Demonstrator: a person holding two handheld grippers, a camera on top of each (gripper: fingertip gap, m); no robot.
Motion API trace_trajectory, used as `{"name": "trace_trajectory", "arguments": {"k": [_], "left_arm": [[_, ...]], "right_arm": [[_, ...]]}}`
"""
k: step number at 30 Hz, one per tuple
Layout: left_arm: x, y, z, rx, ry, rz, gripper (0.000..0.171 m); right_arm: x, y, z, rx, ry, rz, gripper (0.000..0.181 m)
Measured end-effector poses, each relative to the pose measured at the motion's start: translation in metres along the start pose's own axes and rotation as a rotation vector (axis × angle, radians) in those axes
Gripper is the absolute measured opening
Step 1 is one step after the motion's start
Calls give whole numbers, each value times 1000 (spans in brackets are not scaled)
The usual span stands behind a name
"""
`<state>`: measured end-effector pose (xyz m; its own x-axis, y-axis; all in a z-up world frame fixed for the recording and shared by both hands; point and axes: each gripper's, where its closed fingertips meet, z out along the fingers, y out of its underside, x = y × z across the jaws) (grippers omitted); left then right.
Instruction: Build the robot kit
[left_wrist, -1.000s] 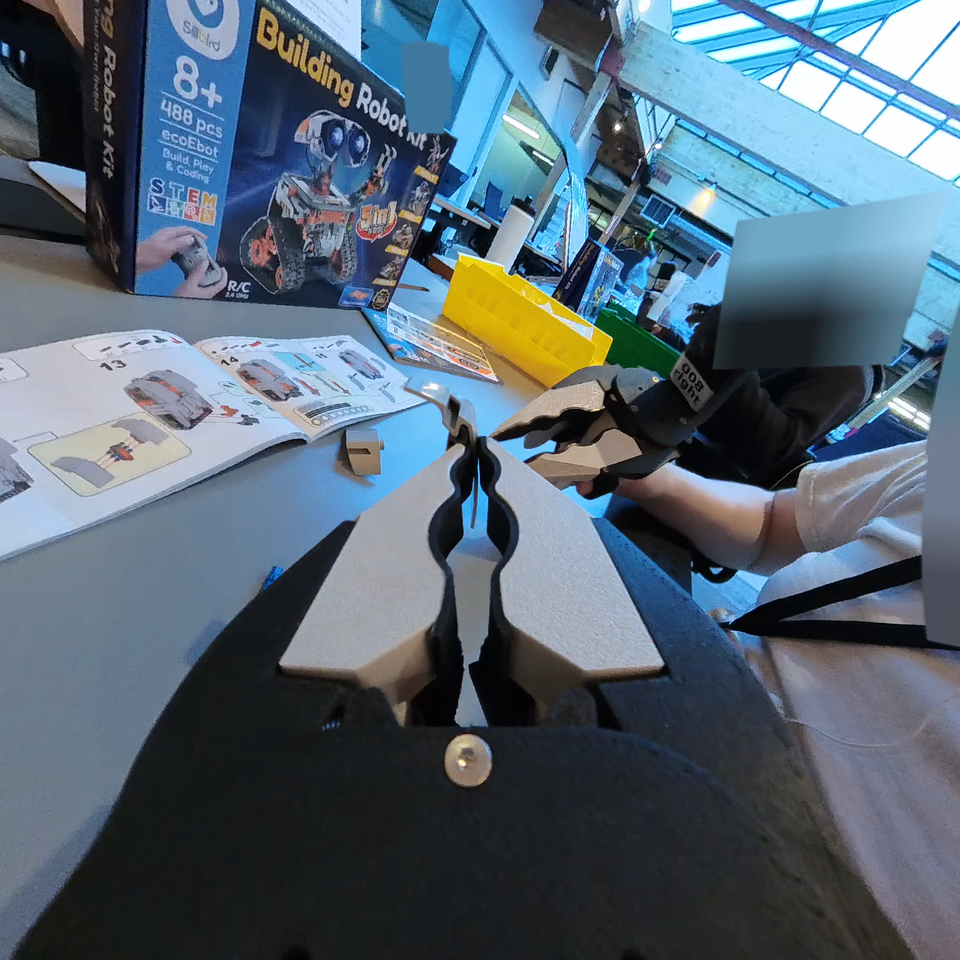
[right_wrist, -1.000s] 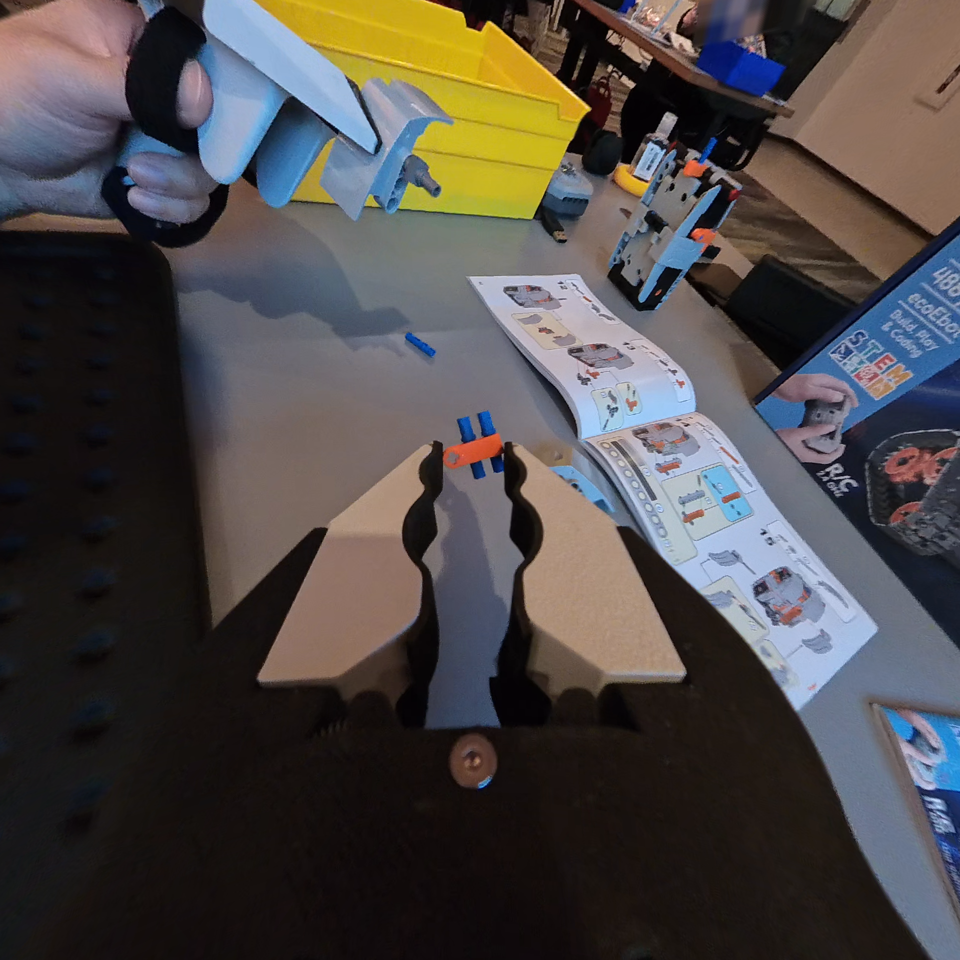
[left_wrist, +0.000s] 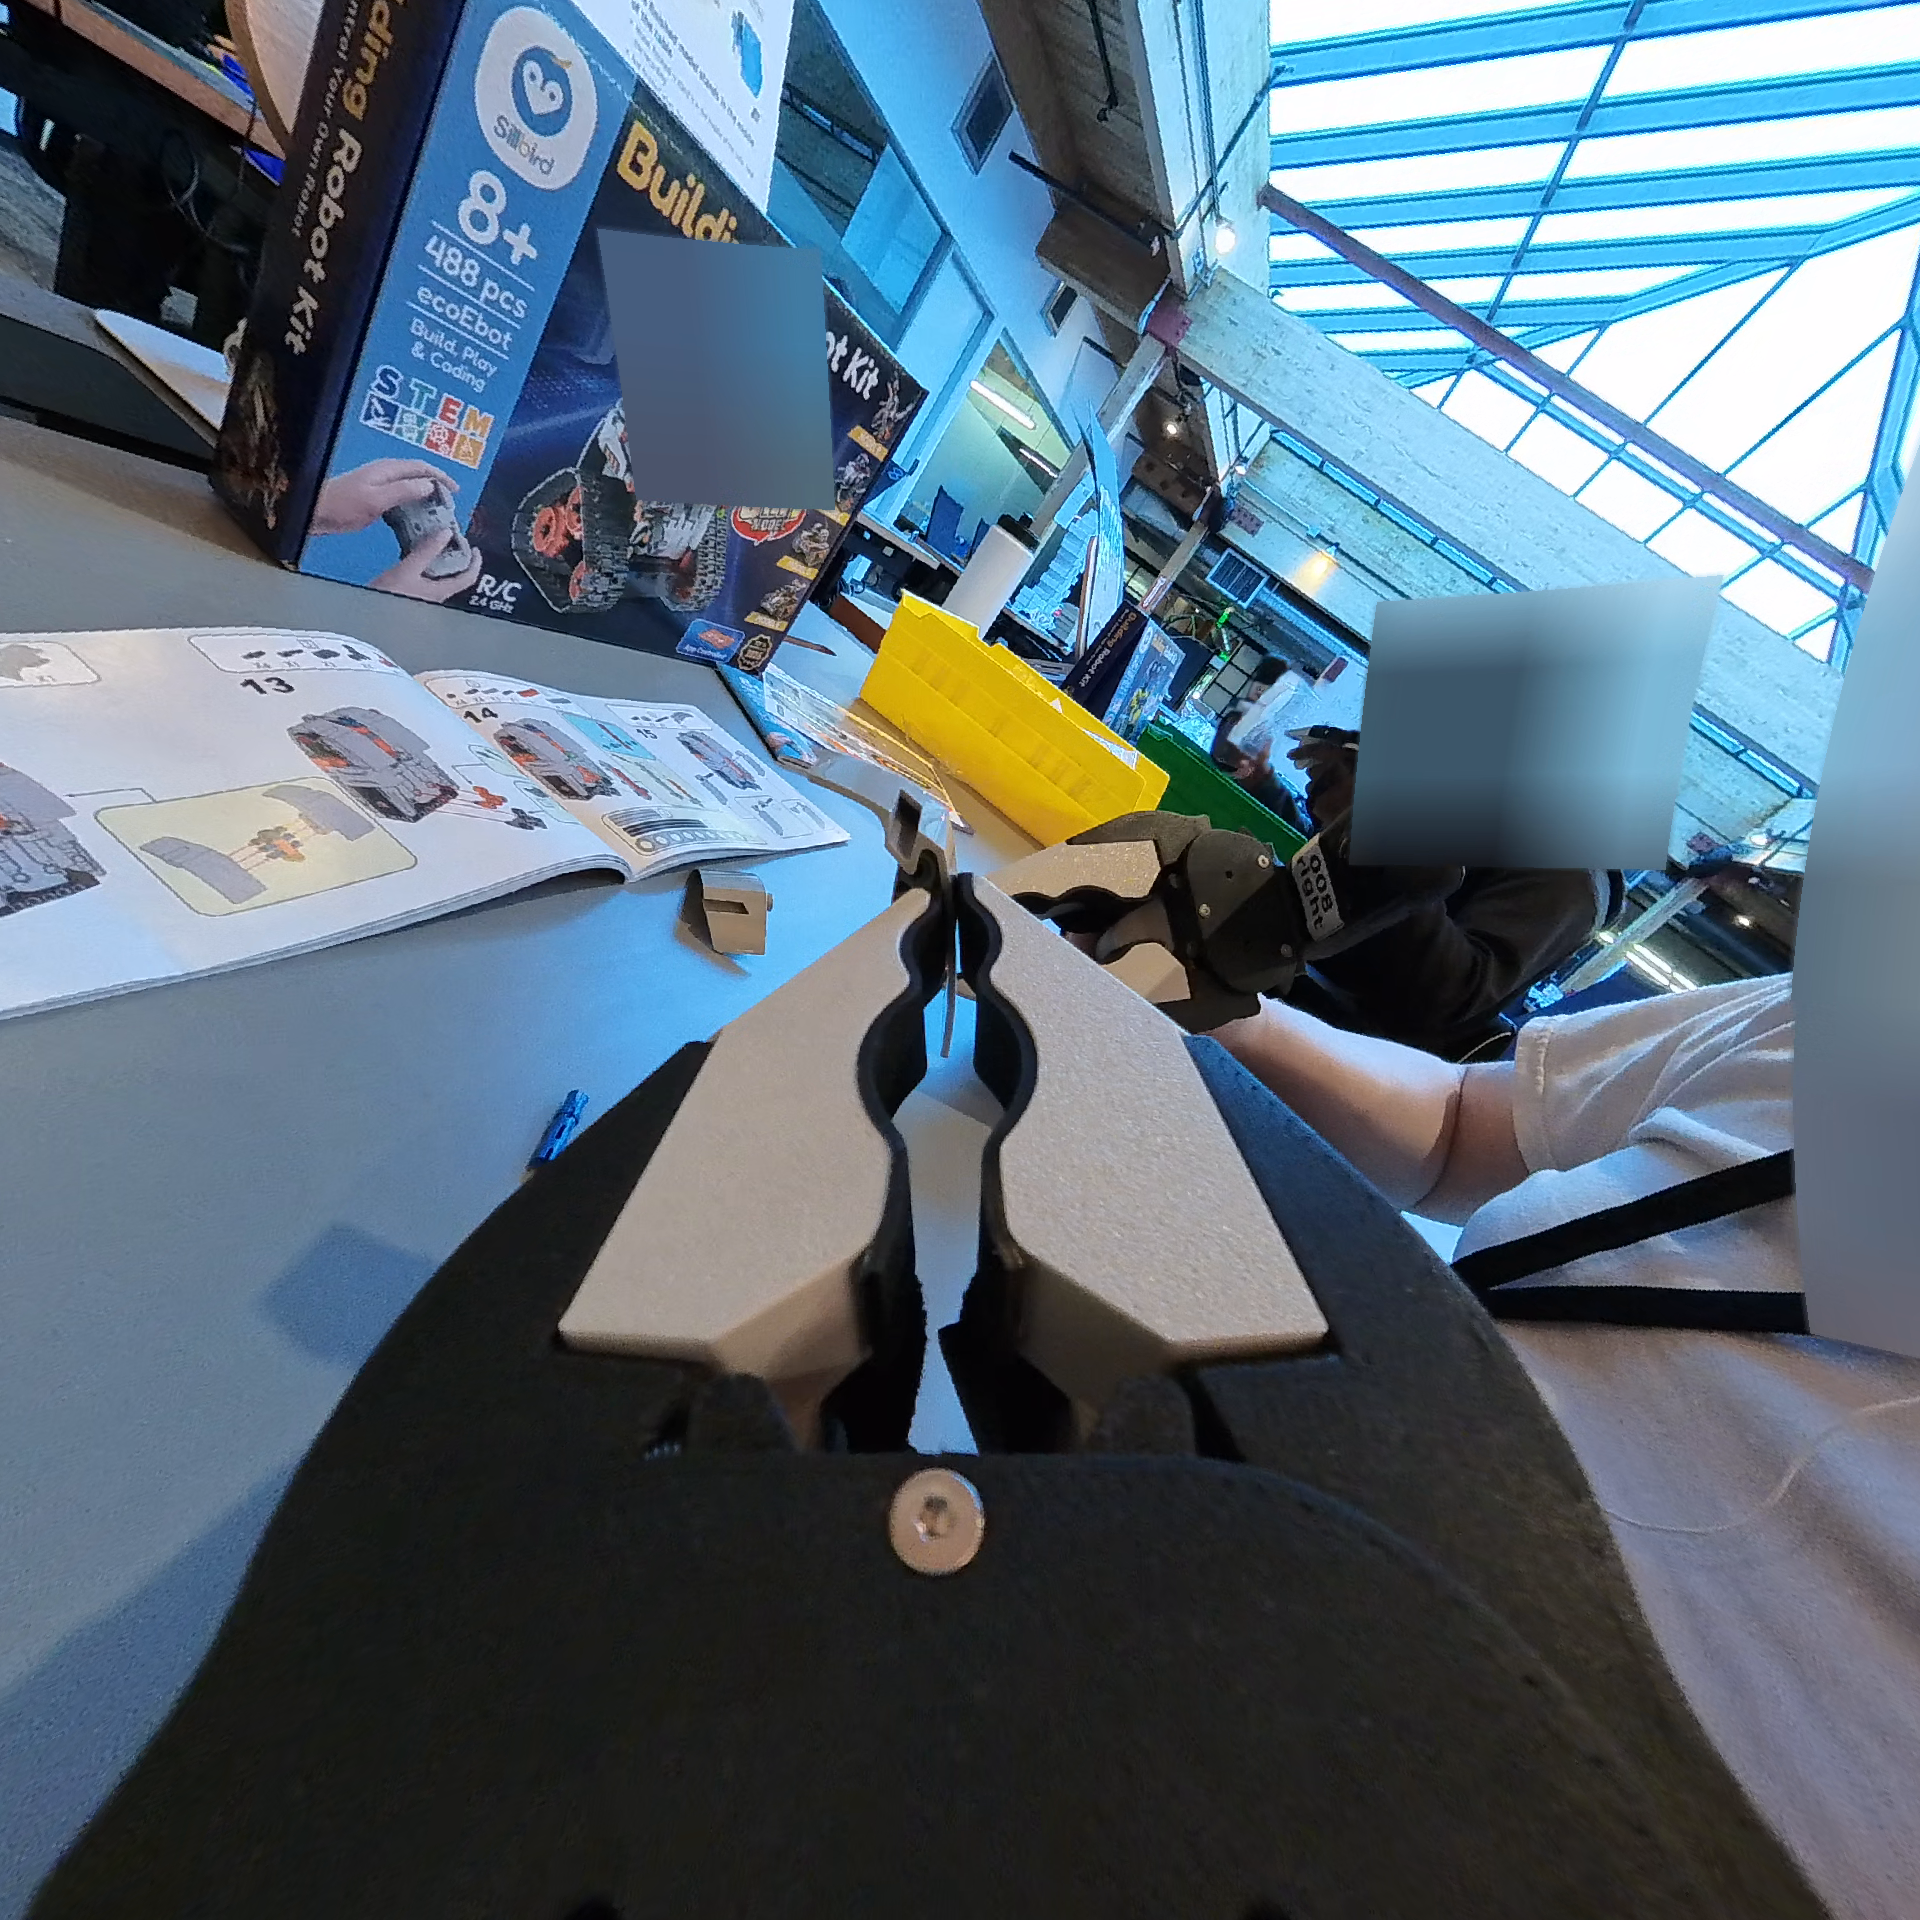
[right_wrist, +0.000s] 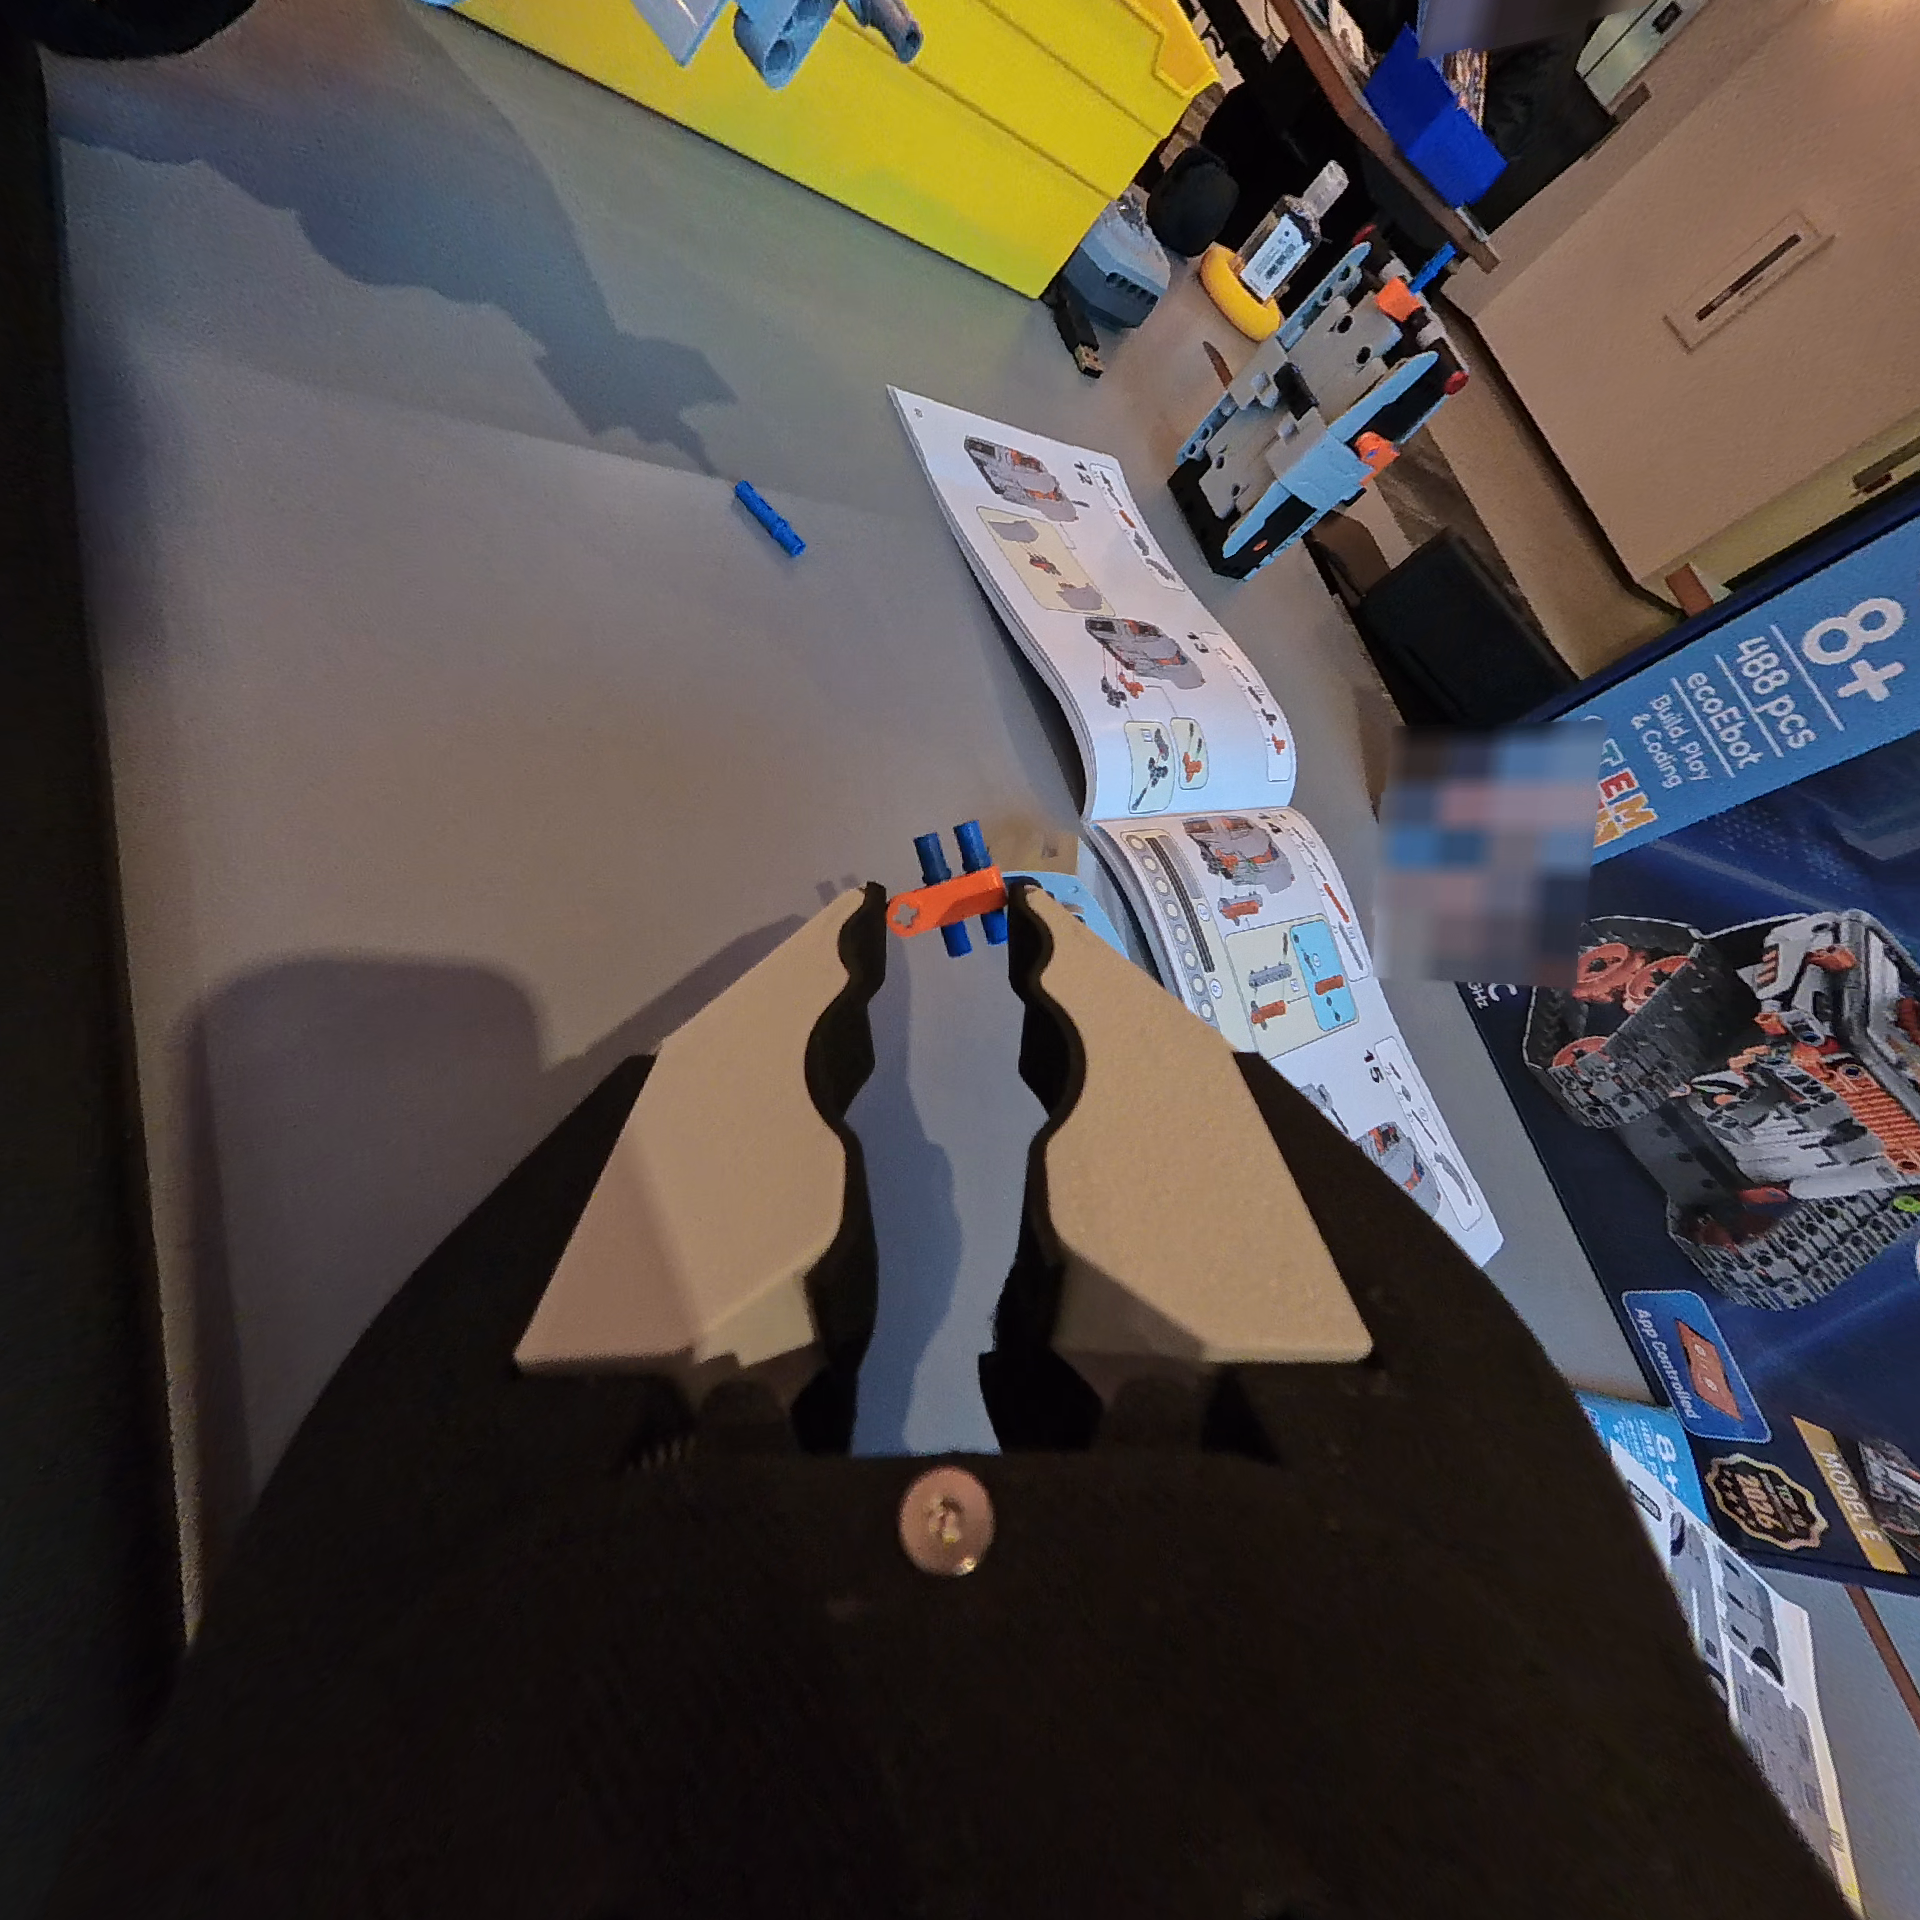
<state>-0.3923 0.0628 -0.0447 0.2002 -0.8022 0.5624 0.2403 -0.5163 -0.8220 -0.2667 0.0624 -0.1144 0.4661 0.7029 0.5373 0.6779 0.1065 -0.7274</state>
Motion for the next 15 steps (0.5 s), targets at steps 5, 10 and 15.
{"name": "trace_trajectory", "arguments": {"k": [5, 10, 15], "left_arm": [[0, 1, 1, -5, 4, -4, 0], [0, 1, 1, -6, 5, -4, 0], [0, 2, 1, -5, 8, -11, 0]], "right_arm": [[1, 0, 0, -2, 6, -6, 22], [2, -1, -2, 1, 14, -7, 22], [2, -1, -2, -1, 18, -19, 22]]}}
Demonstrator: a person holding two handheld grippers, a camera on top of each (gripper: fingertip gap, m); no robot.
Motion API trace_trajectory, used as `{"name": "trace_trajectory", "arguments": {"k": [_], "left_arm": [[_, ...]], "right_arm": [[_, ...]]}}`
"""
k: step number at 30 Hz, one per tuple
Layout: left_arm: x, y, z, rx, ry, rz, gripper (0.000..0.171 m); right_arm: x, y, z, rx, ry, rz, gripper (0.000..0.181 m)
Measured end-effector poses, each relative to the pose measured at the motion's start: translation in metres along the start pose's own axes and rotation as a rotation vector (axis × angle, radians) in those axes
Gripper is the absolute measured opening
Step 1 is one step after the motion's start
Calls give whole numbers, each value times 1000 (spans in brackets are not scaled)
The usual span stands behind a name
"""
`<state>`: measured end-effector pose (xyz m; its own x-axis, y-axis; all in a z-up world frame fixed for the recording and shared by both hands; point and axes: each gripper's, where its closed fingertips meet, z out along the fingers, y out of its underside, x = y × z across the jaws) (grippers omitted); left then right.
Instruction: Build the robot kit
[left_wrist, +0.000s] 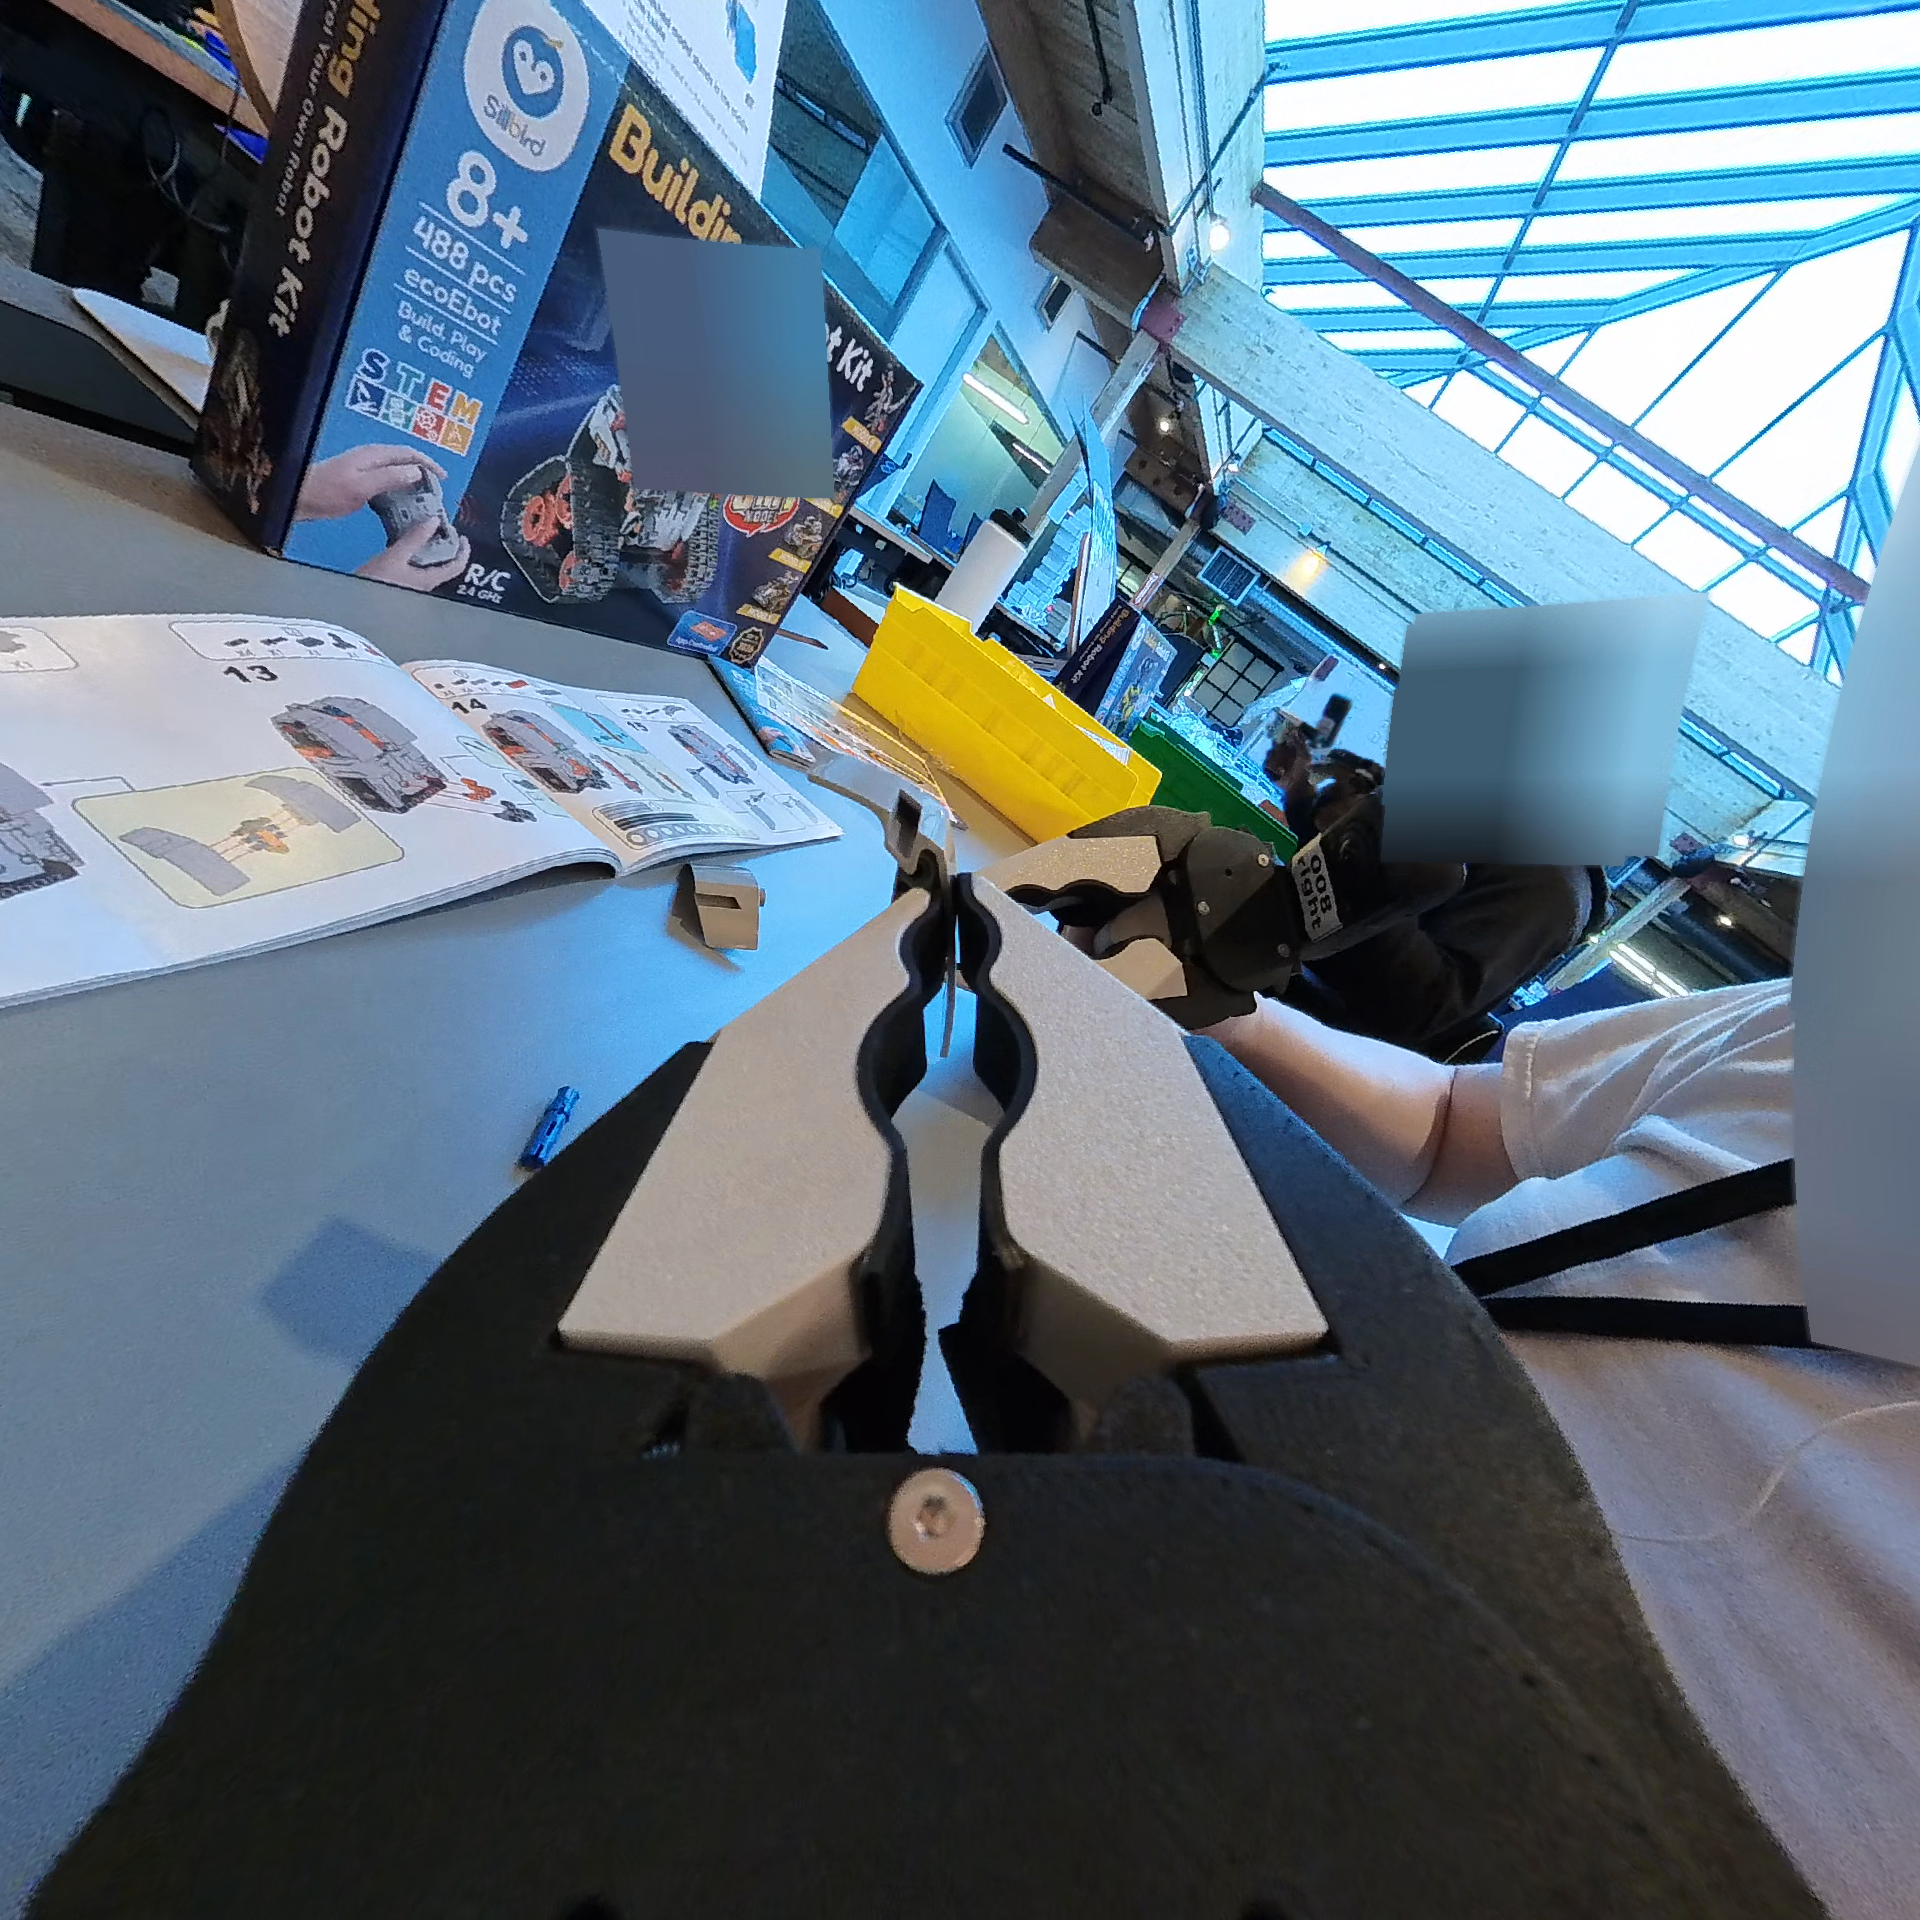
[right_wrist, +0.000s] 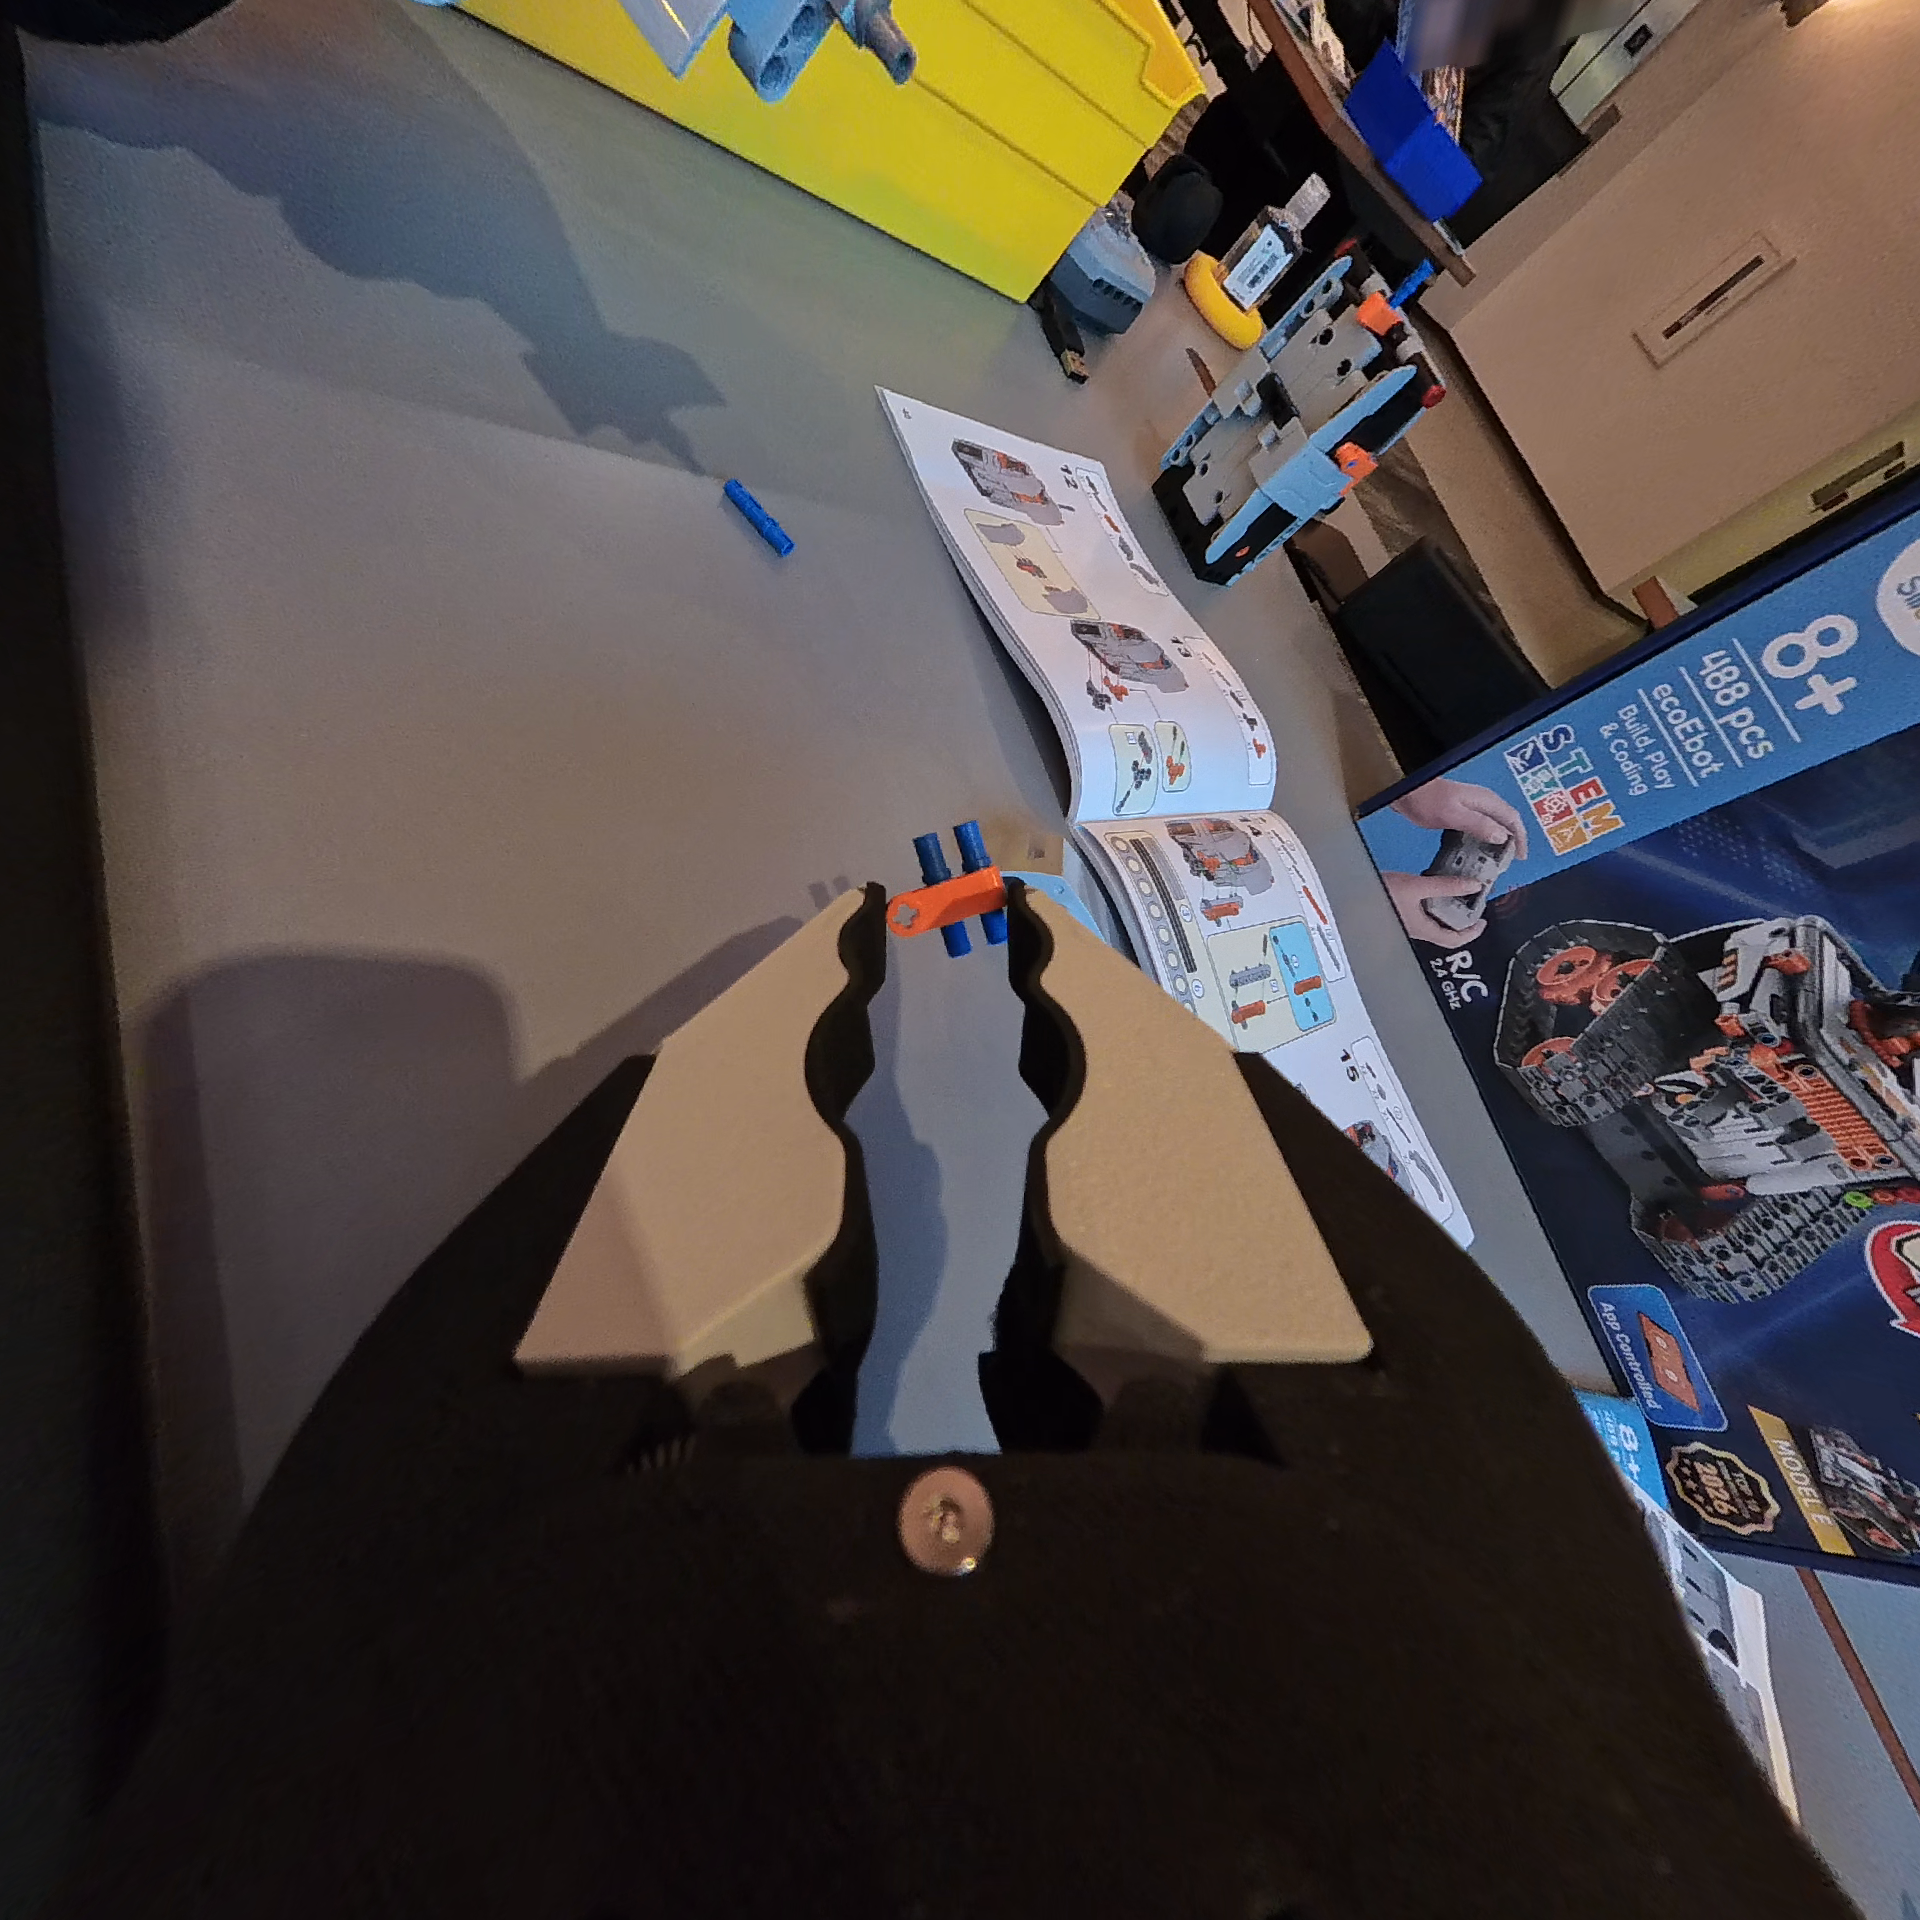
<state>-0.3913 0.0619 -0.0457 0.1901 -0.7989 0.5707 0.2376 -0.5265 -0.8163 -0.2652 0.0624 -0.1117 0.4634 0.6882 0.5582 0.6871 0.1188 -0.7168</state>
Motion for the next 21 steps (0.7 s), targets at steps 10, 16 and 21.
{"name": "trace_trajectory", "arguments": {"k": [10, 16, 21], "left_arm": [[0, 0, 0, 1, 6, -9, 0], [0, 1, 1, -3, 7, -12, 0], [0, 0, 0, 0, 9, -15, 0]], "right_arm": [[0, 0, 0, 0, 2, -4, 22], [0, 0, 0, -2, 6, -11, 22], [0, 0, 0, -2, 8, -14, 22]]}}
